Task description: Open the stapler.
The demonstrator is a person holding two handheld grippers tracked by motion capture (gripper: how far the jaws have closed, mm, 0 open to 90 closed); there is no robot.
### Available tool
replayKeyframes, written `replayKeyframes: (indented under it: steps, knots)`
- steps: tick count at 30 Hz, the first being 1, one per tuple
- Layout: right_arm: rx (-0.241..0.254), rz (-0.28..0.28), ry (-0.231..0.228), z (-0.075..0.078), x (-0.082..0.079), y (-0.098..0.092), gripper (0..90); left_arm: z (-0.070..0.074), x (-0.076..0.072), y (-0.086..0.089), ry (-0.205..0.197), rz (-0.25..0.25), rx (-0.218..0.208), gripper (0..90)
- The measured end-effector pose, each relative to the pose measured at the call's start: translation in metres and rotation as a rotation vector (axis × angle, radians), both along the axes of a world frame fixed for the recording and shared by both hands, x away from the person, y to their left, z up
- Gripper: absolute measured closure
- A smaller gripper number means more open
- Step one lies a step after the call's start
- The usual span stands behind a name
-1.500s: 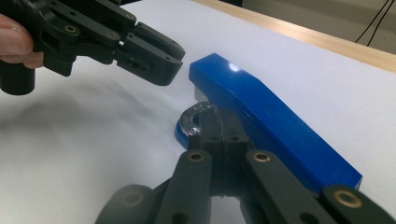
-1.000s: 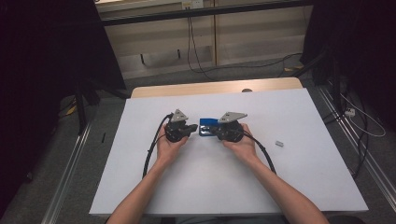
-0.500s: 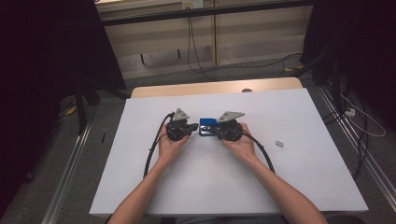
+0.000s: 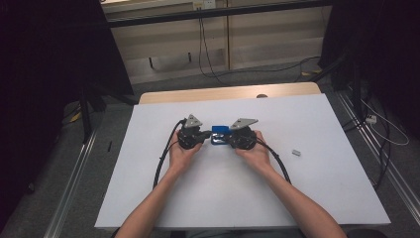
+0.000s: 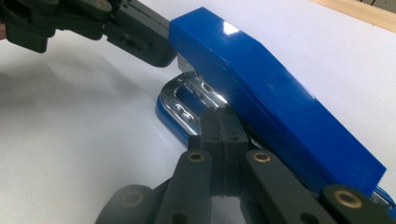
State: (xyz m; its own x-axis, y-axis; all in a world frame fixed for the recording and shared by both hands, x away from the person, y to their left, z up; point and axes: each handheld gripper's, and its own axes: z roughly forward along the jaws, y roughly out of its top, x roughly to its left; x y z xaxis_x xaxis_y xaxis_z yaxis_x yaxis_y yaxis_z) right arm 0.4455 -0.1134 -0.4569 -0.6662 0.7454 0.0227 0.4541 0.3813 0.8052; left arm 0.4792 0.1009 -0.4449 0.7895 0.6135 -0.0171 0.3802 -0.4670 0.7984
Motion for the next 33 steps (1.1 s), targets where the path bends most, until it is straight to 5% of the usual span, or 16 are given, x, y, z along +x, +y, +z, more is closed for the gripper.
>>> replayKeyframes:
  steps: [33]
  knots:
    - [-0.008, -0.002, -0.010, -0.0001, -0.0009, 0.0009, 90.0, 0.0046, -0.0025, -0.0024, -0.024, 0.004, -0.011, 90.0]
